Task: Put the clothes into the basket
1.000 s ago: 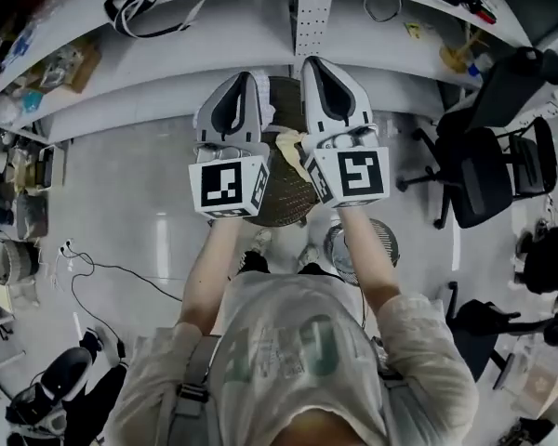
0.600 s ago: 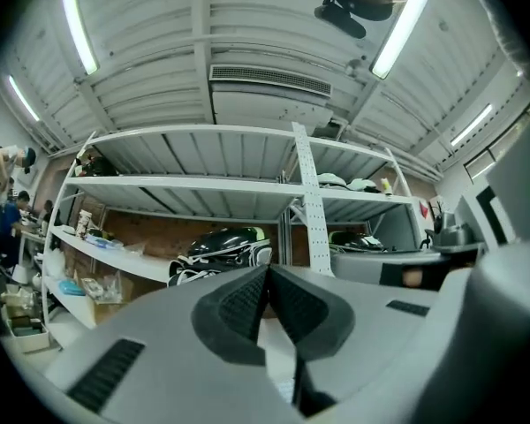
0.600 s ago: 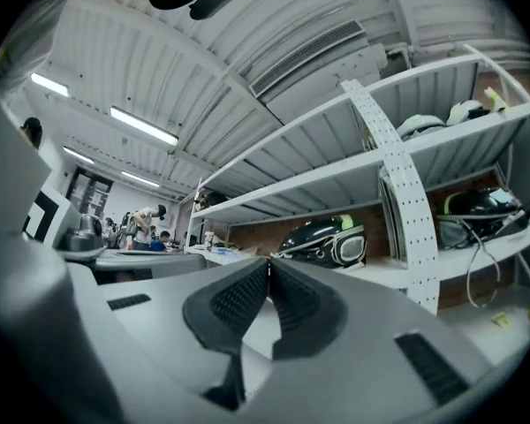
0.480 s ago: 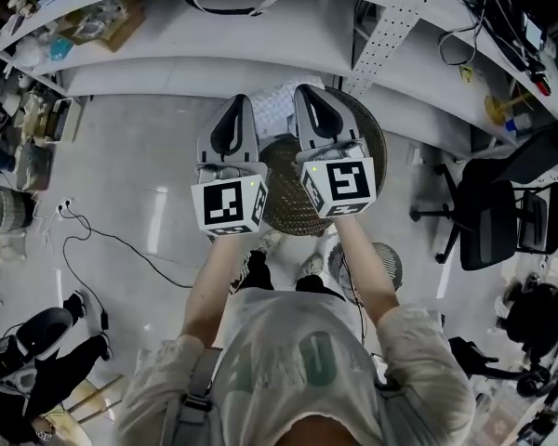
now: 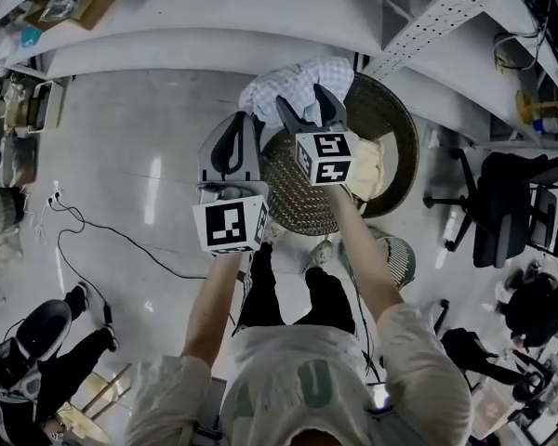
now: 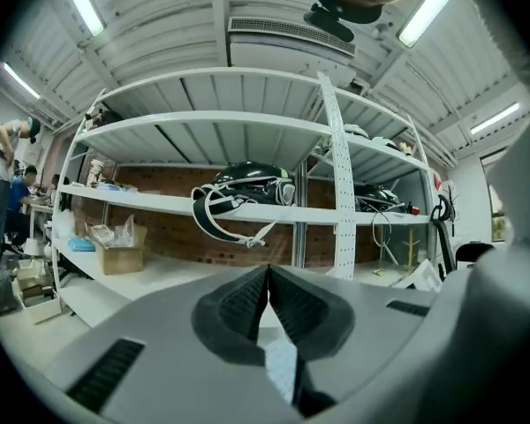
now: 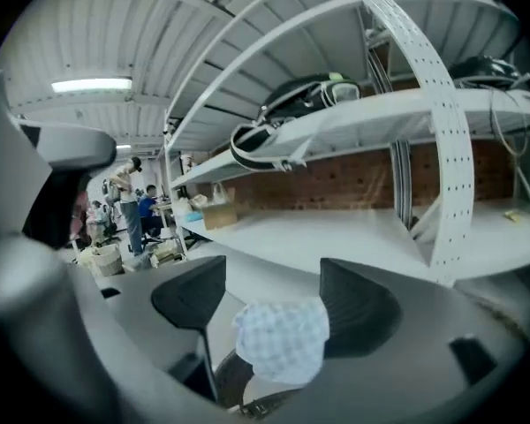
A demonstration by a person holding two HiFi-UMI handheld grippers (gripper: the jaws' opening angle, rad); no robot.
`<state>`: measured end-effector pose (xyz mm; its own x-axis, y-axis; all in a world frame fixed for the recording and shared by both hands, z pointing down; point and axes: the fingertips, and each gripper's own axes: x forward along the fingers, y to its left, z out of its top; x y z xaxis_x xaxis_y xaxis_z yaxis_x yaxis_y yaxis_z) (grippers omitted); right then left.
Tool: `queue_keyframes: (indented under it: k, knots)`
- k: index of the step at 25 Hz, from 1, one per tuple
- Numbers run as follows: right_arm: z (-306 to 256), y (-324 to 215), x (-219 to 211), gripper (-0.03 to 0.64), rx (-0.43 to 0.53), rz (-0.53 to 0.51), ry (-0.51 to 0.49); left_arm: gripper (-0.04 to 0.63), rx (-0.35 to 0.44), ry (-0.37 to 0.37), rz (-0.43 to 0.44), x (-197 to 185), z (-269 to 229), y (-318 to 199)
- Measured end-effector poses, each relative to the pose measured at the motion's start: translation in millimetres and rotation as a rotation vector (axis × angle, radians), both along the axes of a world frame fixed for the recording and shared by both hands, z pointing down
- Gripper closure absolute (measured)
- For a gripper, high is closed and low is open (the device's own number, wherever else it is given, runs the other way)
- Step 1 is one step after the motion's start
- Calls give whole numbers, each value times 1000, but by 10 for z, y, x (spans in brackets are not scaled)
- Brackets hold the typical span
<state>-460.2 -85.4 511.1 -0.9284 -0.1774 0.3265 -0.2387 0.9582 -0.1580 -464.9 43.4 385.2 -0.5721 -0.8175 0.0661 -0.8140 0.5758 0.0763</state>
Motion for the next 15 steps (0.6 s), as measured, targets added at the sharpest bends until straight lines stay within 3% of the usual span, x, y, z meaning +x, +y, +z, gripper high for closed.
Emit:
queue_keyframes:
  k: [7, 15]
  knots:
    - [1493, -229, -115, 268, -252, 191, 182, 577, -70, 65, 41, -186, 833, -64]
    - [1846, -281, -332, 268, -325, 208, 183, 577, -121, 120, 56, -153, 1319, 18]
